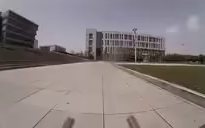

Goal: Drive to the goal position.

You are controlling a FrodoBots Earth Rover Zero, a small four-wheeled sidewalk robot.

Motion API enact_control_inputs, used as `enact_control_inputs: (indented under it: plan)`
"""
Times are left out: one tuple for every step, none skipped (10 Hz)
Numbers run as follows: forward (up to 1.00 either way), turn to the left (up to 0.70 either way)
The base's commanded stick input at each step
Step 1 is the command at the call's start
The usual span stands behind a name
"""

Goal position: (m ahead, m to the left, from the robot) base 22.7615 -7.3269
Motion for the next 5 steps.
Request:
enact_control_inputs:
  plan:
    - [0.70,0.00]
    - [0.70,0.00]
    - [0.70,0.00]
    - [0.70,0.00]
    - [0.70,0.00]
